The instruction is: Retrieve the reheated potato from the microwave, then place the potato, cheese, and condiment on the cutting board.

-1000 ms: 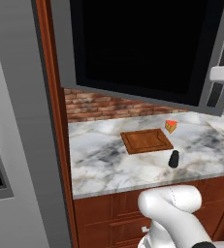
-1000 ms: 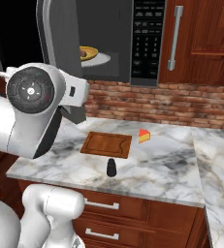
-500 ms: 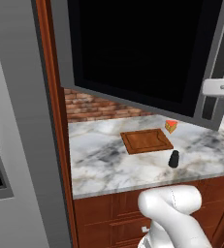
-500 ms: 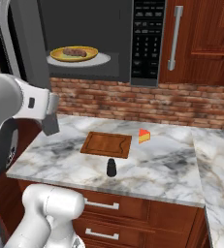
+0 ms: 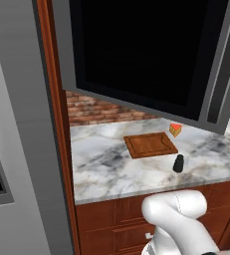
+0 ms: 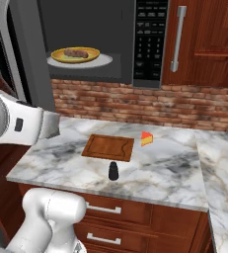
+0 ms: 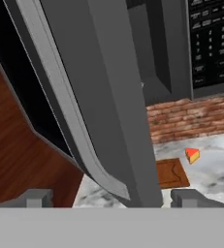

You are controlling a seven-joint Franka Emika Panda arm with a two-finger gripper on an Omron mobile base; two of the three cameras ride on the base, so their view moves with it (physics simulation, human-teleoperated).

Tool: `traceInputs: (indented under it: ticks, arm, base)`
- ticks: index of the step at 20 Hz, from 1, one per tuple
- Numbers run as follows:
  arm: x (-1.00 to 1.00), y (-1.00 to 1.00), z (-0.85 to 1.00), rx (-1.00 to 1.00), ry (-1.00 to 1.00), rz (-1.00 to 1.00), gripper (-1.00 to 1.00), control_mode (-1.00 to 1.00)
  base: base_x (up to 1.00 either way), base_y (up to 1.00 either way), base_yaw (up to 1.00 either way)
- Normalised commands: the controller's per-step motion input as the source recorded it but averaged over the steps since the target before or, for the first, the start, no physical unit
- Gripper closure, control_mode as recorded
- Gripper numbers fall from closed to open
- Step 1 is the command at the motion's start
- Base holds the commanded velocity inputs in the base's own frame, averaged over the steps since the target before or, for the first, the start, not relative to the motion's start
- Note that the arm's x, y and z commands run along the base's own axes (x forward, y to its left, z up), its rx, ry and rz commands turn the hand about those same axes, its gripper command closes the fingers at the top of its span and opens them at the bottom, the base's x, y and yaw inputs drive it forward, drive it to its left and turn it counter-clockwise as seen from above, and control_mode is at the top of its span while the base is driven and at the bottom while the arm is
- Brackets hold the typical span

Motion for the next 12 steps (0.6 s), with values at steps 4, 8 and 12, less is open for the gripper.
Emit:
traceInputs:
  ticks: [4, 8, 12]
  arm:
    - [-0.46, -0.50, 0.22, 0.00, 0.00, -0.16, -1.00, -1.00]
    - [0.05, -0.39, 0.12, 0.00, 0.10, -0.22, -1.00, -1.00]
    - [0.29, -0.30, 0.04, 0.05, 0.11, -0.19, -1.00, -1.00]
  base:
    - [0.00, 0.00, 0.00]
    - [0.00, 0.00, 0.00]
    - [0.00, 0.00, 0.00]
